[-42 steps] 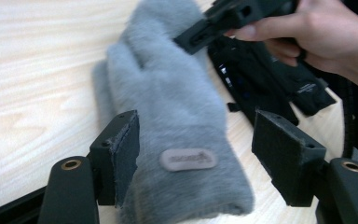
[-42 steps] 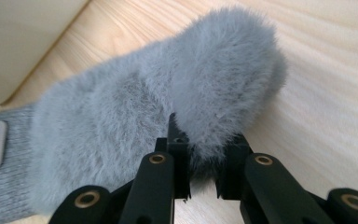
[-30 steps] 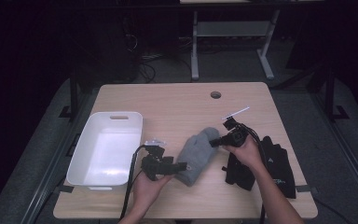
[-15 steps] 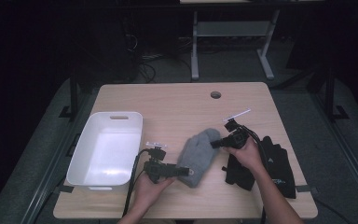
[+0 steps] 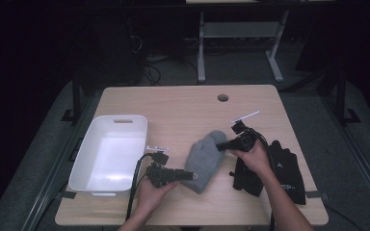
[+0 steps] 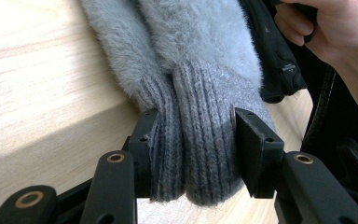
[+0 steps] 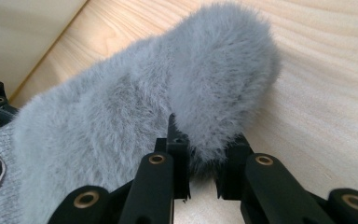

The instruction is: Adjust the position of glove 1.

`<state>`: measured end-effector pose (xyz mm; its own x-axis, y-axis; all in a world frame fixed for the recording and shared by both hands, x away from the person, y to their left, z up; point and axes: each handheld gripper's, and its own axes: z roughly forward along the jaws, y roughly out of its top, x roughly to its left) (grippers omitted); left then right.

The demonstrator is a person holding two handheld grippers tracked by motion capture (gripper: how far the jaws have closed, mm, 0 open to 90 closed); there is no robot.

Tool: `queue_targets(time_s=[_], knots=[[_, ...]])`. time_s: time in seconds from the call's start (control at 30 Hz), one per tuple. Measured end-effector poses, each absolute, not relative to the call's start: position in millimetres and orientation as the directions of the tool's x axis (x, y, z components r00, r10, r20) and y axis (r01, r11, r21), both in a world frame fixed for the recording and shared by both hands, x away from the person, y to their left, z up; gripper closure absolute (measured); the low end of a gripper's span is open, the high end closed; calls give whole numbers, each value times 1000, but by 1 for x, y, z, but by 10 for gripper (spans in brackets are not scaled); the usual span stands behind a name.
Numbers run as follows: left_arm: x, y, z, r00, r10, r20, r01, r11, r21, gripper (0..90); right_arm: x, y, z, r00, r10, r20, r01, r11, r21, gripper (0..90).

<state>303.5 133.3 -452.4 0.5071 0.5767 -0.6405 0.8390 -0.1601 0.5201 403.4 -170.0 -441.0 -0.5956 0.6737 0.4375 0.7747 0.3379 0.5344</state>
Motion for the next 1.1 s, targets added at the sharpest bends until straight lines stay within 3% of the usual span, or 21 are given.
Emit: queue_targets(time_s=[1.1], knots=[[294, 151, -385, 616, 562, -552, 738, -168, 653, 546, 397, -161, -355, -642, 634, 430, 718, 303, 626, 786]])
